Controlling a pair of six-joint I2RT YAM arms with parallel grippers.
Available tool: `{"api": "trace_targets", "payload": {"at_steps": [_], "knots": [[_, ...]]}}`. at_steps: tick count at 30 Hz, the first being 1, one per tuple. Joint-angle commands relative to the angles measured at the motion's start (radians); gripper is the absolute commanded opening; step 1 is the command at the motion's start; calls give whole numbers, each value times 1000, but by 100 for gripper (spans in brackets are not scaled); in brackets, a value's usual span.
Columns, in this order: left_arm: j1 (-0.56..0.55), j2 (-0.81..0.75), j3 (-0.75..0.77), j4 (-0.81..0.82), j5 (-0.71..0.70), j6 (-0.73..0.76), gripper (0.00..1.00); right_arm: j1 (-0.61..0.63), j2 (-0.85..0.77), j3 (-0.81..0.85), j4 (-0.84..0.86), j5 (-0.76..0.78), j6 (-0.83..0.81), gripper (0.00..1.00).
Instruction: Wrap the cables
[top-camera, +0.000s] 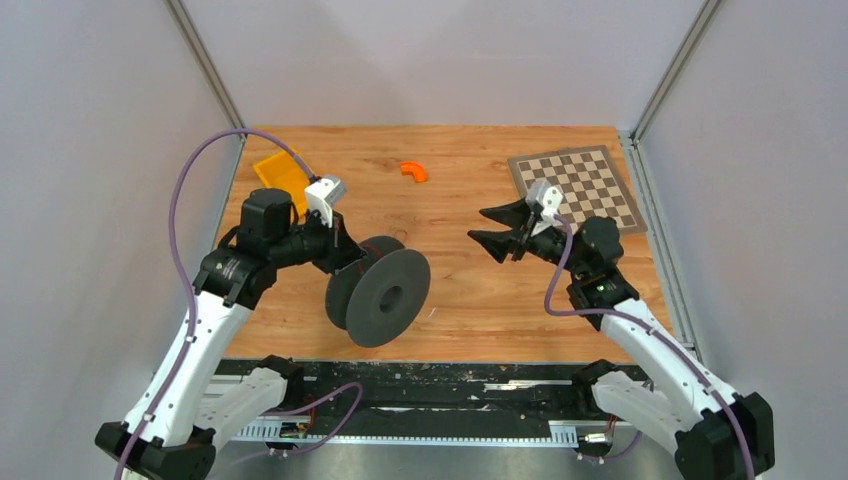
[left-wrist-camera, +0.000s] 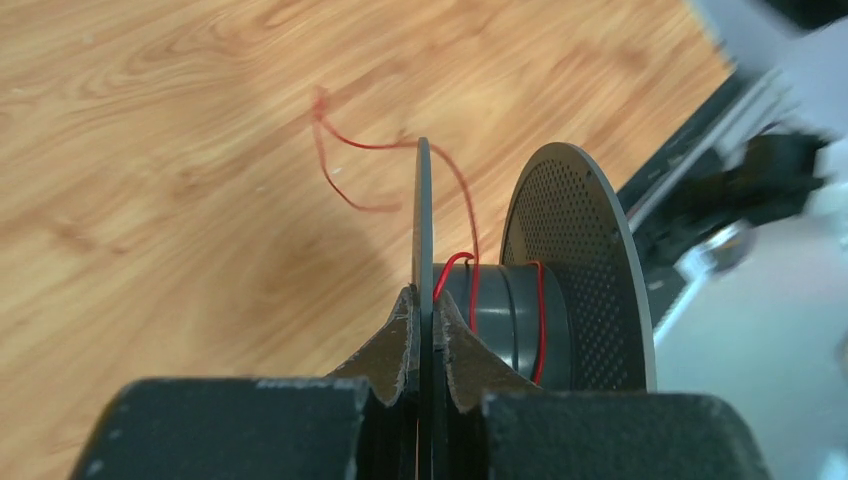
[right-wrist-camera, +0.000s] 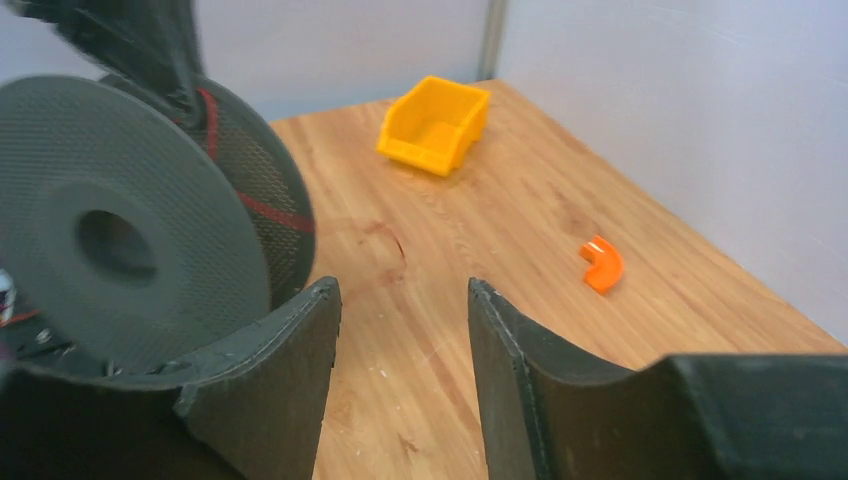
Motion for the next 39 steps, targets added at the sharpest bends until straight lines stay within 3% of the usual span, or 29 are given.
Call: {"api": "trace_targets", "payload": {"at_steps": [1, 4, 7, 11, 14, 16, 22, 26, 39], "knots": [[-2, 31, 73, -84, -23, 406, 0, -2, 101, 142, -74, -299, -130, 51], [-3, 44, 116, -140, 132, 583, 0, -2, 179, 201, -143, -463, -214, 53], [-4, 33, 134, -173, 190, 700, 0, 1, 224, 207, -148, -588, -240, 53], [-3, 39, 176, -208, 202, 738, 0, 26, 252, 178, -151, -604, -268, 55], [-4, 45, 190, -190, 185, 701, 0, 67, 260, 143, -145, -545, -271, 56], [-4, 35, 191, -158, 195, 631, 0, 73, 258, 90, -55, -522, -230, 59], [-3, -34, 154, 93, 254, 371, 0, 72, 243, -20, 145, -392, -104, 57], [-3, -66, 166, 176, 277, 257, 0, 73, 248, -71, 229, -354, -58, 57], [-2, -80, 173, 238, 307, 157, 0, 132, 343, -43, 293, -397, 14, 57]]}}
